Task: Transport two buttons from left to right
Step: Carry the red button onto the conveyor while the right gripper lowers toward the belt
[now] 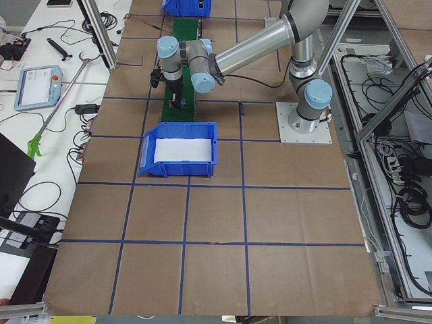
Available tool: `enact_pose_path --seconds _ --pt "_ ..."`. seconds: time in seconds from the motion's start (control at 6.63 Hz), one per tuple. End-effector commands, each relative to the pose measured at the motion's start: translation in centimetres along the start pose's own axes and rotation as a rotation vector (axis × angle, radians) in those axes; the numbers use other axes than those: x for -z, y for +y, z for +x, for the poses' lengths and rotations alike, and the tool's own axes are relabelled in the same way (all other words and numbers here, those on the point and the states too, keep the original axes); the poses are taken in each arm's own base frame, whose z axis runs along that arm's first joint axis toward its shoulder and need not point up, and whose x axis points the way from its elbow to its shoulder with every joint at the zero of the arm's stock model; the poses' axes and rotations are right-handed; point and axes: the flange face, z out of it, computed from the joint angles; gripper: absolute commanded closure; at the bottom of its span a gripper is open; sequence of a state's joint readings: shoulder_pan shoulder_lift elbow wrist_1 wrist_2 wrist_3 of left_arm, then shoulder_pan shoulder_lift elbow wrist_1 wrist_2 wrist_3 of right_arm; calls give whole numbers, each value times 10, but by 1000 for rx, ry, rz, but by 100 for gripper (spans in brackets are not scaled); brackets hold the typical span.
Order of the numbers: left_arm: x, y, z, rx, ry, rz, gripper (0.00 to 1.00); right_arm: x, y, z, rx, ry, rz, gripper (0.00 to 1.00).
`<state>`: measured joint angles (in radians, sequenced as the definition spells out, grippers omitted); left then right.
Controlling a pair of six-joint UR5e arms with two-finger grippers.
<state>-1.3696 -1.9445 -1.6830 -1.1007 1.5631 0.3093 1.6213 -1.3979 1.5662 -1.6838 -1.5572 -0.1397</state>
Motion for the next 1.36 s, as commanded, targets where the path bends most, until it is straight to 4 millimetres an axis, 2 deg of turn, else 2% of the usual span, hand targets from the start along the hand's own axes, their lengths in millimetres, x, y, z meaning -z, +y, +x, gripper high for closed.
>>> enact_pose_path --seconds 0.0,0.15,0.3,0.45,0.6,0.75,1.06,1.21 --pt "-7 0 0 -33 -1 -3 100 -31 -32 6 -4 -4 41 0" --pt "-12 -2 0 -33 2 -7 99 -31 -34 6 -5 -7 51 0" --pt "-12 -2 -1 -30 1 -4 87 -31 -35 6 -6 -6 60 0" --pt "-11 -3 -1 -28 0 0 64 -31 -35 6 -6 -6 60 0" --pt "-9 -4 -1 -22 -1 7 8 -49 -49 6 -5 -4 70 0" --pt "2 -9 -3 -18 -6 27 0 -50 -49 6 -5 -4 70 0" --pt "13 -9 -3 -18 -13 45 0 -50 -49 6 -5 -4 70 0" --pt "26 -6 -2 -17 -20 65 0 -72 -68 12 -10 -3 105 0"
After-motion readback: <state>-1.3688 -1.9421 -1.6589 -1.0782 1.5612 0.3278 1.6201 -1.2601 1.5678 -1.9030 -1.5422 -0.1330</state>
